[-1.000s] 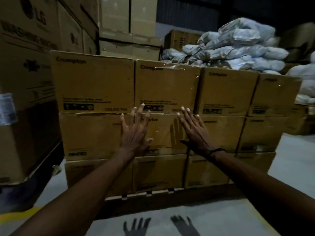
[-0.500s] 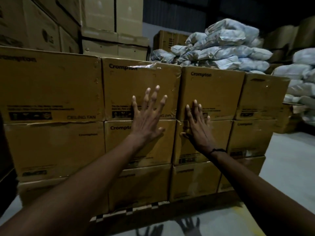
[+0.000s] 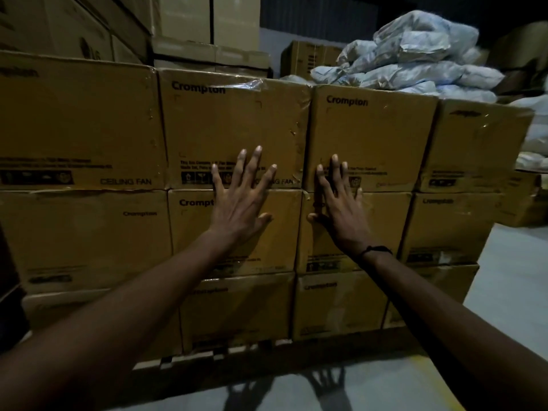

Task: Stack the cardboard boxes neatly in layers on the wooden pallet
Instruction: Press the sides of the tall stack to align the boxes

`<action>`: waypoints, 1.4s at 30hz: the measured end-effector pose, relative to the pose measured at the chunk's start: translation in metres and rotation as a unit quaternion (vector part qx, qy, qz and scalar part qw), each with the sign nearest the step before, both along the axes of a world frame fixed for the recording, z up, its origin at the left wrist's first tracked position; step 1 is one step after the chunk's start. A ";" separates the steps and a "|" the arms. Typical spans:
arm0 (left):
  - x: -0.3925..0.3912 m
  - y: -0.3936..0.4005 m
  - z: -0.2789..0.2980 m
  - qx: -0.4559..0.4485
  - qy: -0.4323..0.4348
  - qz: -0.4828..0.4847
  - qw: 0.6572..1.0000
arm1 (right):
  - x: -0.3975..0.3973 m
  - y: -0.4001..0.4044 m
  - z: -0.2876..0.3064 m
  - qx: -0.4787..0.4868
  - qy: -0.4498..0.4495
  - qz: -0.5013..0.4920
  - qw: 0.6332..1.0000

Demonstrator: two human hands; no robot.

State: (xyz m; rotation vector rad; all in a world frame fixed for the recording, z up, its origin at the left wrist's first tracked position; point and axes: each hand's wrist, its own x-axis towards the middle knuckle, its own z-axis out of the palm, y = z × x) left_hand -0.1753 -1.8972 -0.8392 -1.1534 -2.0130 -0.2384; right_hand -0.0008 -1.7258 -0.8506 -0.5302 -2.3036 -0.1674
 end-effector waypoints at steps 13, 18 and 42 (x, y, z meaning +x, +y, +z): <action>0.004 0.003 -0.003 -0.005 -0.010 0.015 1.000 | -0.011 0.001 0.002 -0.019 0.013 0.003 1.000; 0.005 0.003 -0.007 -0.002 -0.011 0.017 1.000 | -0.007 0.011 -0.001 -0.032 0.031 0.041 0.998; 0.006 0.006 -0.018 0.032 -0.004 0.004 0.999 | -0.025 0.012 0.003 -0.012 0.122 0.013 0.992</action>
